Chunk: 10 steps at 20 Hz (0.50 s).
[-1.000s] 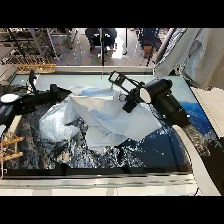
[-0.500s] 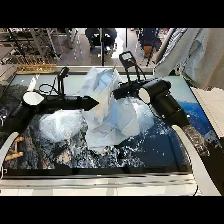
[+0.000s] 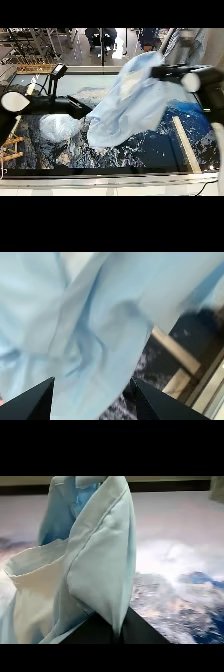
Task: Fold the clothes and pants, and hang the long-sleeved shirts on hangers.
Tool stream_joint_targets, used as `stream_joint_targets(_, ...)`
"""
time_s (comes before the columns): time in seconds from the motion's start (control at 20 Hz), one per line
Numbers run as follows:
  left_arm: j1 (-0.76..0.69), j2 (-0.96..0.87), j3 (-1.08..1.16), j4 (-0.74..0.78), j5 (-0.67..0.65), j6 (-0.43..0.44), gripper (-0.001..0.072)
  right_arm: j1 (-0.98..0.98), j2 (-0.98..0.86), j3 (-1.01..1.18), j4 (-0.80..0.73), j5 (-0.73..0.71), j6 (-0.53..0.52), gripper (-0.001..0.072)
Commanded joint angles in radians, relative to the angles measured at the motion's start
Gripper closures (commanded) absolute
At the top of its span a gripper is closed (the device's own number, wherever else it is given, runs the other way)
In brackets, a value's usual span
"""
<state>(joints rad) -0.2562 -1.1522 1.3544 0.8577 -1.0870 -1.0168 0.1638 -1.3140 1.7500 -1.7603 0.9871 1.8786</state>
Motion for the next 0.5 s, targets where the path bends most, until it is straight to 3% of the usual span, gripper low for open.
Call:
stream_joint_targets(0.0, -0.001, 0.077, 0.0, 0.104, -0.153, 0.0, 0.0227, -0.242, 0.109, 0.001, -0.161, 0.185, 0.114, 0.0695)
stream_joint_targets(0.1, -0.001, 0.094, 0.0, 0.104, -0.23, 0.0, 0.0227, -0.445, 0.156, 0.026, -0.302, 0.325, 0.179, 0.0695)
stream_joint_targets(0.2, -0.001, 0.098, -0.001, 0.104, -0.284, 0.0, 0.0227, -0.681, 0.161, 0.156, -0.332, 0.344, 0.172, 0.0695)
stream_joint_targets(0.45, -0.002, 0.098, -0.001, 0.11, -0.288, 0.0, 0.0226, -1.122, 0.159, 0.414, -0.34, 0.082, 0.125, 0.0696)
